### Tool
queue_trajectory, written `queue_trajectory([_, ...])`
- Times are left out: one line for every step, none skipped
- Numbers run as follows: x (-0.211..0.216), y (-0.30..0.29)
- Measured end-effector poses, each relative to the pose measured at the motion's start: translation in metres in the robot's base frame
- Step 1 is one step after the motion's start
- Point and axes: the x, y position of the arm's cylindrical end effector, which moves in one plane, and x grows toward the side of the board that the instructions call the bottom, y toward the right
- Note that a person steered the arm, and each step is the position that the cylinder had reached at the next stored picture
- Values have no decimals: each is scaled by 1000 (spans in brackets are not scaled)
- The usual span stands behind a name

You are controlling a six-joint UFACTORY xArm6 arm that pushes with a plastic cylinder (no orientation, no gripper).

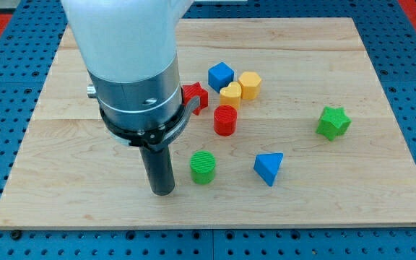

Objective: Move the green circle to the bottom left of the red circle

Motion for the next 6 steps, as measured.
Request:
queue_trajectory([7,21])
queue_trajectory([-10,50])
queue_trajectory([-20,50])
queue_trajectory([-19,52])
queue_trajectory([-15,53])
queue_trajectory([-24,41])
